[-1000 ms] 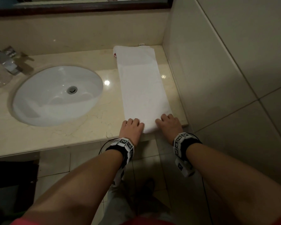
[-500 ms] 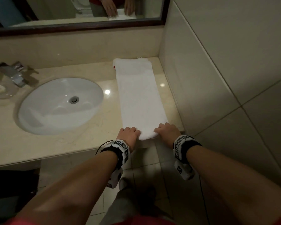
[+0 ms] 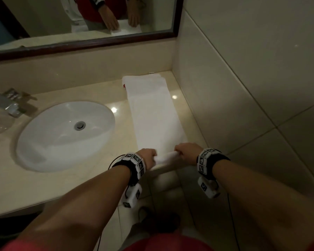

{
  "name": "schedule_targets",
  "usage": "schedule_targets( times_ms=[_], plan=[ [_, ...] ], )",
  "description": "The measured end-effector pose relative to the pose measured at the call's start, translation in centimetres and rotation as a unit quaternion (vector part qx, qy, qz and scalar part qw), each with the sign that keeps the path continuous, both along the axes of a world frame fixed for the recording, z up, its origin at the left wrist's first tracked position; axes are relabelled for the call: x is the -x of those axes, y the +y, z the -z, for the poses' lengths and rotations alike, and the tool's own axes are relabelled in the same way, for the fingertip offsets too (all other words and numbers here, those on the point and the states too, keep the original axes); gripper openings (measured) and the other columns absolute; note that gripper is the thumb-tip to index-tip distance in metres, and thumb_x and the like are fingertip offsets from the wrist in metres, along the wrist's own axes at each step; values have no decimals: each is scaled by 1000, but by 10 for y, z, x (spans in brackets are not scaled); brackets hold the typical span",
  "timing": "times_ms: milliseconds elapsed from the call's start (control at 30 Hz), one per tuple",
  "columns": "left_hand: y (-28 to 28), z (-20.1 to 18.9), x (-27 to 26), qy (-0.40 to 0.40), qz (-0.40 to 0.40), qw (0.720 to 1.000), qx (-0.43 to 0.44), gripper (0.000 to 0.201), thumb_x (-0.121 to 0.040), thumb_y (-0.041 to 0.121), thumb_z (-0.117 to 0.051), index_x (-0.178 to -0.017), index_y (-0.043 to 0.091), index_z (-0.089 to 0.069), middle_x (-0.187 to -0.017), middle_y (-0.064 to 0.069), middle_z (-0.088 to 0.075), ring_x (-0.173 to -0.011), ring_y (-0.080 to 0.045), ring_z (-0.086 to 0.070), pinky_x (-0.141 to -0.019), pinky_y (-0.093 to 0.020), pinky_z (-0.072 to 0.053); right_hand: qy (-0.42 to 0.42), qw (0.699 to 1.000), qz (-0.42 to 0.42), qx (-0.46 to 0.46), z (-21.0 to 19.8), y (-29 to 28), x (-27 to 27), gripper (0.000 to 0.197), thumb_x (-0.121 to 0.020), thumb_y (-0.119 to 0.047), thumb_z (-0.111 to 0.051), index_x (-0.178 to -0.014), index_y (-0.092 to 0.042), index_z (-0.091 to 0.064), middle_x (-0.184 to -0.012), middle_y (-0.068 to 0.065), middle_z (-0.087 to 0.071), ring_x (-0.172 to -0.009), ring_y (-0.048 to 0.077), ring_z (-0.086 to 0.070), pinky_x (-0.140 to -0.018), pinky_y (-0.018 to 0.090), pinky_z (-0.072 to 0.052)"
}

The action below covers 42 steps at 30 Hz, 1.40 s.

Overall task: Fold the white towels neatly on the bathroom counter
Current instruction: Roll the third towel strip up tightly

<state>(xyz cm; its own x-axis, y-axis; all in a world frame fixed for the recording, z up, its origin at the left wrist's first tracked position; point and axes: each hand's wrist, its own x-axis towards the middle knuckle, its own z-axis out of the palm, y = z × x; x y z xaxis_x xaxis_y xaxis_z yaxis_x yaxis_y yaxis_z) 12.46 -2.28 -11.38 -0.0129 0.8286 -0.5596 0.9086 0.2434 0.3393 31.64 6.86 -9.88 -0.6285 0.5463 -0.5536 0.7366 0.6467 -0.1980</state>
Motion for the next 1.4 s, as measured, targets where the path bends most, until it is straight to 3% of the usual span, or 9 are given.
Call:
schedule_targets(
  times_ms=[400,600,833,1033,1133,1267,1400],
  plan=[
    [7,-7,11,-36,-40,996,64,29,-88,19,-58,-118,18,-58,-116,-5,-62,-104,-23,-59,-77,-23,-40,12,999,32,39,1,12,10,28,-92,-19,-48,-118,-16,-57,-119,9,-62,-109,30,-57,-87,34,-43],
    [7,-8,13,-61,-103,991,55,16,-88,12,-45,-99,23,-48,-97,-2,-59,-87,-20,-54,-71,-25,-39,2,997,27,68,8,23,15,29,-94,-20,-44,-120,-16,-55,-121,12,-61,-106,31,-57,-86,34,-44],
    [9,-4,12,-47,-158,986,26,14,-88,13,-48,-96,22,-55,-101,-4,-63,-88,-21,-55,-71,-24,-38,24,997,37,64,14,30,22,29,-95,-16,-41,-123,-17,-48,-124,8,-57,-104,26,-56,-87,35,-44],
    [10,1,11,-21,-130,991,17,19,-89,18,-50,-104,19,-61,-108,-4,-65,-96,-21,-58,-80,-25,-45,35,999,26,33,20,29,19,23,-91,-10,-42,-110,-22,-45,-112,4,-53,-90,23,-54,-73,33,-42],
    [10,-1,10,35,-119,992,-7,17,-84,25,-55,-99,25,-64,-107,2,-62,-100,-21,-58,-88,-33,-50,41,999,-11,-31,21,28,16,20,-89,-13,-48,-107,-22,-50,-108,4,-52,-92,22,-50,-74,30,-39],
    [10,1,4,79,-72,989,-101,7,-83,17,-56,-85,23,-58,-99,1,-57,-94,-22,-52,-81,-32,-45,54,987,-73,-130,17,24,16,19,-87,-17,-59,-105,-21,-62,-109,2,-51,-99,20,-48,-81,30,-43],
    [8,4,-4,77,0,990,-119,11,-85,14,-54,-91,17,-63,-98,-3,-58,-94,-24,-54,-75,-31,-45,51,987,-94,-124,13,16,16,31,-83,-2,-56,-110,-17,-57,-109,3,-54,-96,22,-52,-74,30,-42]
  ],
)
